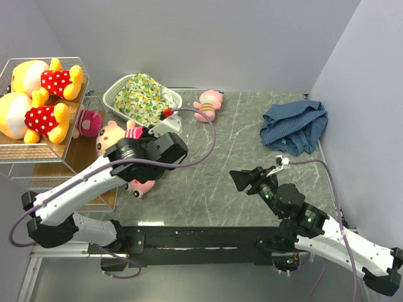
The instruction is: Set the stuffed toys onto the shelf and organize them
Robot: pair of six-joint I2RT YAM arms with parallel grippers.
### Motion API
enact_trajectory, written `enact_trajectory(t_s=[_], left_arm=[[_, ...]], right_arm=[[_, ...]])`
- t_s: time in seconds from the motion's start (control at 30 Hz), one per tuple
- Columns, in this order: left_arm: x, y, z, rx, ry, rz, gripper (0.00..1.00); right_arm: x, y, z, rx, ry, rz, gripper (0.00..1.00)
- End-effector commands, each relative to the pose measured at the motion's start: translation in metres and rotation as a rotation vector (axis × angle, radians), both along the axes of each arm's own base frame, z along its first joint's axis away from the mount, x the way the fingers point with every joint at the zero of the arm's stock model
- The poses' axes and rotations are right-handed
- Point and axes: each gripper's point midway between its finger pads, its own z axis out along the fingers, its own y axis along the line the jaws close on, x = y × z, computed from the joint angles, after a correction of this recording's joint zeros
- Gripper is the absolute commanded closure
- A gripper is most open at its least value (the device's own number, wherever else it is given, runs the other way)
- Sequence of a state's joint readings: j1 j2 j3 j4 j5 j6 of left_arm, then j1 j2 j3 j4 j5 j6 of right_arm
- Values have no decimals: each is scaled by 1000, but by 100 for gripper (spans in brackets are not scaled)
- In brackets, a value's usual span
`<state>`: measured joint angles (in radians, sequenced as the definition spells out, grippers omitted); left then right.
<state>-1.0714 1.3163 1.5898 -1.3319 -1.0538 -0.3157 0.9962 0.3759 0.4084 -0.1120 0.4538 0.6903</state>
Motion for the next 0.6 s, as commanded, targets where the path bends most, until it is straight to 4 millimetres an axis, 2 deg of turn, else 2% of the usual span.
enact_trajectory(t_s=[0.0, 0.17, 0.33, 0.47, 0.57], left_arm=[[-4, 20, 20, 58, -60, 14, 99], [-7, 27, 32, 46, -82, 8, 99], [-9, 47, 32, 139, -124, 43, 99], [-14, 60, 45, 101, -174, 70, 99], [-17, 68, 47, 101, -193, 83, 99]], right_arm=[[3, -1, 21, 36, -33, -13, 33], [3, -3, 23, 35, -36, -22, 33], [5, -4, 22, 18, -37, -32, 32], [5, -5, 23, -12, -37, -33, 32], [6, -7, 23, -24, -38, -37, 32]])
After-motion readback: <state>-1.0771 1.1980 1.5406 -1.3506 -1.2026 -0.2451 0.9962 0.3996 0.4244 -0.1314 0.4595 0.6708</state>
